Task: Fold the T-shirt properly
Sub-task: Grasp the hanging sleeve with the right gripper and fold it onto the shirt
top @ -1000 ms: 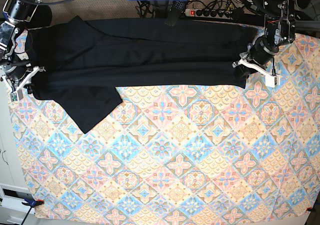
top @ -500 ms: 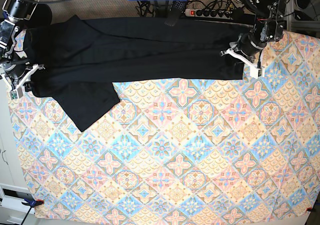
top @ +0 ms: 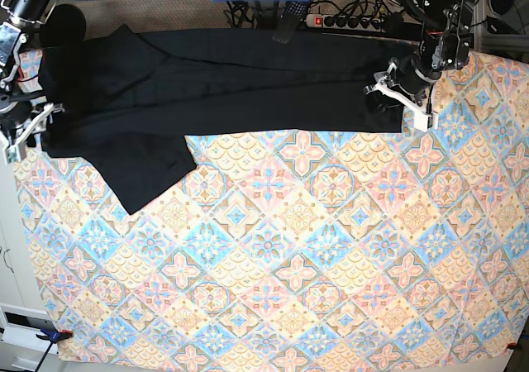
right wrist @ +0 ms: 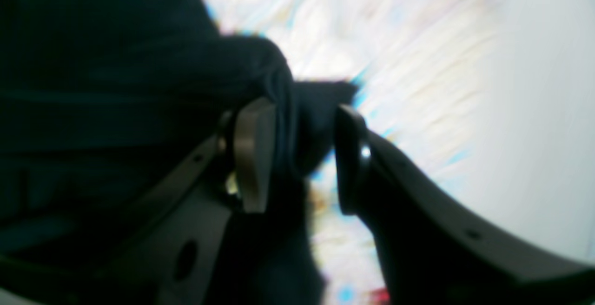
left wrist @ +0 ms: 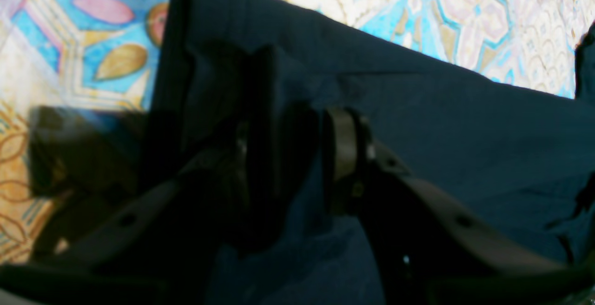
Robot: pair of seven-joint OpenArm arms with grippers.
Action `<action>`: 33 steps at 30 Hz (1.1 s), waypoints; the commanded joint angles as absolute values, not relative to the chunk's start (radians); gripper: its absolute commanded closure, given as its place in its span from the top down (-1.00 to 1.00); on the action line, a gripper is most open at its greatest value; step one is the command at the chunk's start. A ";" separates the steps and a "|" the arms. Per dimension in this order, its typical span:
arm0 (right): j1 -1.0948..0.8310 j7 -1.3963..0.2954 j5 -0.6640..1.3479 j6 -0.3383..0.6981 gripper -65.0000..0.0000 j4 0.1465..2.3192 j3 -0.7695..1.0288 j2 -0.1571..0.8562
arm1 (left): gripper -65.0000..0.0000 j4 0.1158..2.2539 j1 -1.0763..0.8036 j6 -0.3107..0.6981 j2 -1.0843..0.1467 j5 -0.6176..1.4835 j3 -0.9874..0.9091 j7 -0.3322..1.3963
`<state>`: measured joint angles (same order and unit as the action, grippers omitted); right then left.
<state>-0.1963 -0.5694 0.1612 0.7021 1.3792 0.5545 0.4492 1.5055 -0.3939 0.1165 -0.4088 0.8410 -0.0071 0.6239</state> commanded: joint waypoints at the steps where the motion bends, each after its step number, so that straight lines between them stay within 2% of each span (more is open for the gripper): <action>1: -0.182 -0.549 0.174 0.698 -0.30 1.425 0.562 0.447 | -0.34 1.518 -0.395 0.110 -0.421 0.835 -0.015 0.621; 4: -0.180 -0.549 0.173 0.698 -0.29 1.504 0.559 0.397 | -0.34 1.518 -0.395 0.110 -0.420 0.835 -0.012 0.621; 9: -0.171 -0.608 0.065 0.698 -0.29 1.531 0.532 0.390 | -0.34 1.518 -0.395 0.110 -0.420 0.834 -0.012 0.621; 18: 0.022 -0.591 0.010 0.698 -0.26 1.417 0.211 0.389 | -0.34 1.518 -0.395 0.110 -0.420 0.832 -0.010 0.621; 27: 0.226 -0.576 0.010 0.698 0.28 1.093 0.044 0.394 | -0.34 1.518 -0.395 0.110 -0.420 0.835 -0.015 0.621; 33: 0.295 -0.489 0.010 0.698 0.30 0.935 0.031 0.394 | -0.34 1.518 -0.395 0.110 -0.418 0.835 -0.013 0.621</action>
<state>0.2638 -0.5152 -0.0093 0.7017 0.9112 0.0261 0.3771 1.5063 -0.3939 0.1093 -0.4076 0.8371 -0.0097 0.6205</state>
